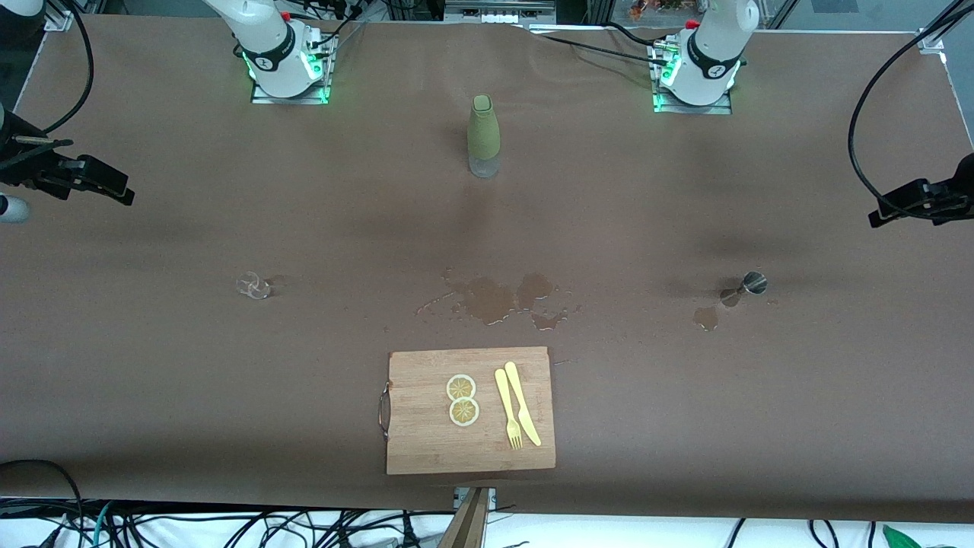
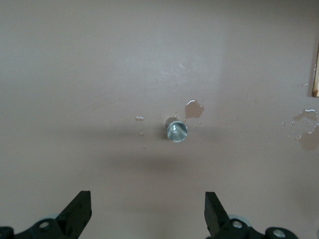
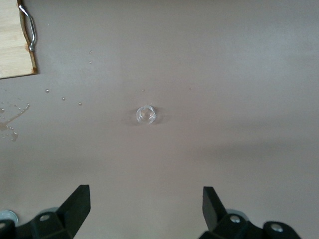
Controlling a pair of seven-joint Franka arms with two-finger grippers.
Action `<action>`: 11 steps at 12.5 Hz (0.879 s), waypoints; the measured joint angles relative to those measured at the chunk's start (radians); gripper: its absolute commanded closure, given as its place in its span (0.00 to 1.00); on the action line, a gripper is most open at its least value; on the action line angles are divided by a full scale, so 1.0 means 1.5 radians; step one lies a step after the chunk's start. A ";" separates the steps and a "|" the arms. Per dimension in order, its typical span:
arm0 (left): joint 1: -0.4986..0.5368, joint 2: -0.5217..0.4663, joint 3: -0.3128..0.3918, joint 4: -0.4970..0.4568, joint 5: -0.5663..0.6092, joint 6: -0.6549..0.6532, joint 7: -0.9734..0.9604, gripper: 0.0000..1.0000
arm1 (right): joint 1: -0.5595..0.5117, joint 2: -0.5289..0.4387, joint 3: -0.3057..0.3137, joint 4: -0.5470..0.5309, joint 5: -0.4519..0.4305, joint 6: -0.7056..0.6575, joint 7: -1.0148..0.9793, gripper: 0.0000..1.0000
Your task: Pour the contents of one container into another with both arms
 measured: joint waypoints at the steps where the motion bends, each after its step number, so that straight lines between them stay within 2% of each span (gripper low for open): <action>1: 0.000 -0.004 0.000 0.000 0.000 -0.017 0.000 0.00 | 0.000 0.000 0.000 0.000 0.000 0.004 0.000 0.00; 3: -0.001 -0.014 -0.011 -0.001 0.000 -0.038 -0.001 0.00 | 0.000 0.001 0.000 0.000 0.000 0.007 0.000 0.00; 8: -0.009 -0.038 -0.079 -0.002 0.004 -0.056 -0.074 0.00 | 0.000 0.005 -0.001 0.000 0.000 0.007 0.000 0.00; 11: -0.009 -0.040 -0.092 -0.003 0.022 -0.059 -0.077 0.00 | 0.000 0.006 -0.001 0.000 0.000 0.008 0.000 0.00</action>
